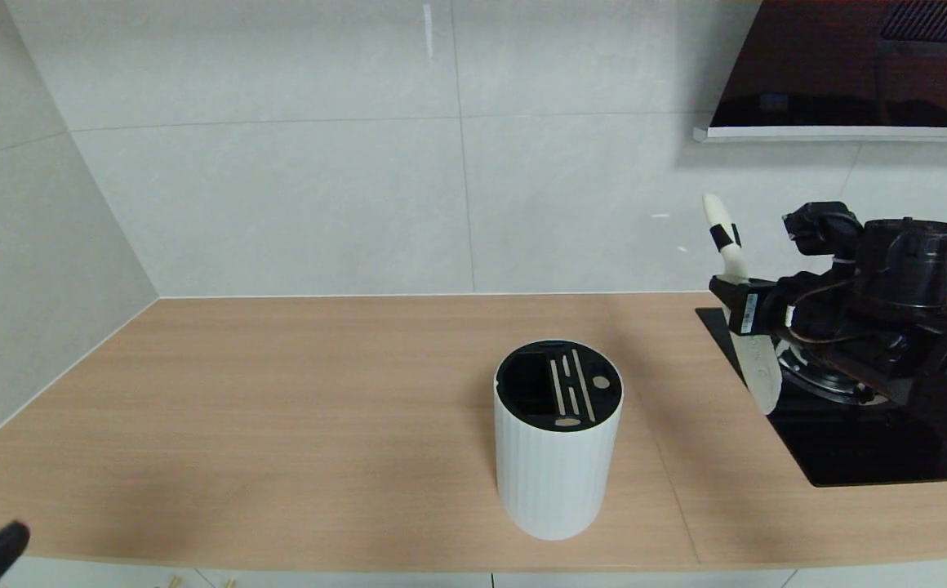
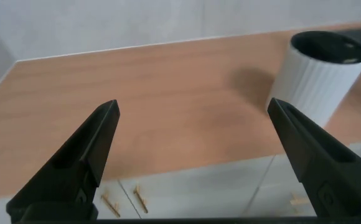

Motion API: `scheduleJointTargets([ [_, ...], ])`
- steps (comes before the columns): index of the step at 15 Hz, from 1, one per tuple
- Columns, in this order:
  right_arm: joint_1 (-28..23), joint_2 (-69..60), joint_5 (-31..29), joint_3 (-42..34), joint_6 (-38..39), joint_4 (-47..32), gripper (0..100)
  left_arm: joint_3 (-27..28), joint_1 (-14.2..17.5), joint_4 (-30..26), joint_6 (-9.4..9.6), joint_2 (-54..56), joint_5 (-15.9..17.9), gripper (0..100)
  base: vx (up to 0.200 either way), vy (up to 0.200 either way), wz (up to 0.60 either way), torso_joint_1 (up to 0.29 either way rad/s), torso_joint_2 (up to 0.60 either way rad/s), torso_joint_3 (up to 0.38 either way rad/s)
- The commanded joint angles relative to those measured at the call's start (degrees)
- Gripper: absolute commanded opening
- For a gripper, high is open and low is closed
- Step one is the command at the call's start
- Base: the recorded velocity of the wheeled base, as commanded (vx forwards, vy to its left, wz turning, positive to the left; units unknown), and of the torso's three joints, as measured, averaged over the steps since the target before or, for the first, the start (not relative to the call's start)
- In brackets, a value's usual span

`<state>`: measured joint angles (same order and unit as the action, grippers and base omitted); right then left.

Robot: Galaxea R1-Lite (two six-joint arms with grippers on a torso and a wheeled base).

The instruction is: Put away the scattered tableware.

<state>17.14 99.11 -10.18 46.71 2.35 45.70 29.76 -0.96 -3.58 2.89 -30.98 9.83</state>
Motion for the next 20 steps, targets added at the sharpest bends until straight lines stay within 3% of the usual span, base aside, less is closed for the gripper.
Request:
scheduleJointTargets([
  [1,8.17,-5.51,-3.27,1.63,-0.07,-2.28,0,12.17,-12.66,6.31,-6.58,-22.81,2.04,100,0.000,0.000,0.00,0.000,0.00,0.000],
  [2,10.99,-6.03,-3.71,2.86,-0.07,-3.16,0,12.69,-19.25,11.49,-13.26,-25.98,1.95,100,0.000,0.000,0.00,0.000,0.00,0.000],
  [3,13.89,-6.47,-4.59,3.03,0.02,-3.43,0,12.34,-22.94,16.50,-19.06,-29.40,2.04,100,0.000,0.000,0.00,0.000,0.00,0.000],
  [5,18.28,-7.53,-7.93,-0.22,0.11,-3.08,0,11.90,-24.53,22.39,-24.42,-36.96,2.48,100,0.000,0.000,0.00,0.000,0.00,0.000],
  [6,19.60,-8.14,-8.19,-0.66,0.02,-3.08,0,11.55,-25.32,24.15,-24.69,-38.63,2.39,100,0.000,0.000,0.00,0.000,0.00,0.000],
  [8,26.19,-8.49,-8.81,-1.01,0.28,-3.16,0,8.65,-26.02,35.49,-24.60,-45.31,2.48,100,0.000,0.000,0.00,0.000,0.00,0.000],
  [9,27.07,-8.49,-8.89,-1.19,0.37,-3.16,0,7.86,-26.02,37.60,-24.33,-46.72,2.48,100,0.000,0.000,0.00,0.000,0.00,0.000],
  [10,29.00,-8.05,-8.89,-2.07,0.55,-3.08,0,4.61,-26.02,45.77,-21.87,-50.67,2.39,100,0.000,0.000,0.00,0.000,0.00,0.000],
  [12,32.25,-7.26,-8.81,-2.51,1.43,-2.99,0,2.59,-27.51,55.18,-21.70,-53.84,2.65,100,0.000,0.000,0.00,0.000,0.00,0.000],
  [13,33.75,-7.26,-8.89,-2.68,1.87,-2.99,0,2.59,-28.30,56.32,-23.46,-54.54,2.65,100,0.000,0.000,0.00,0.000,0.00,0.000],
  [14,35.42,-7.18,-9.07,-3.03,1.95,-2.99,0,3.29,-29.36,56.49,-27.76,-54.63,2.74,100,0.000,0.000,0.00,0.000,0.00,0.000],
  [17,37.00,-6.47,-8.98,-2.15,1.95,-2.99,0,8.39,-31.20,56.41,-35.15,-57.27,5.47,100,0.000,0.000,0.00,0.000,0.00,0.000],
  [20,37.70,-5.07,-8.98,-1.98,2.13,-2.81,0,9.88,-32.17,56.49,-35.41,-62.98,7.40,100,0.000,0.000,0.00,0.000,0.00,0.000],
])
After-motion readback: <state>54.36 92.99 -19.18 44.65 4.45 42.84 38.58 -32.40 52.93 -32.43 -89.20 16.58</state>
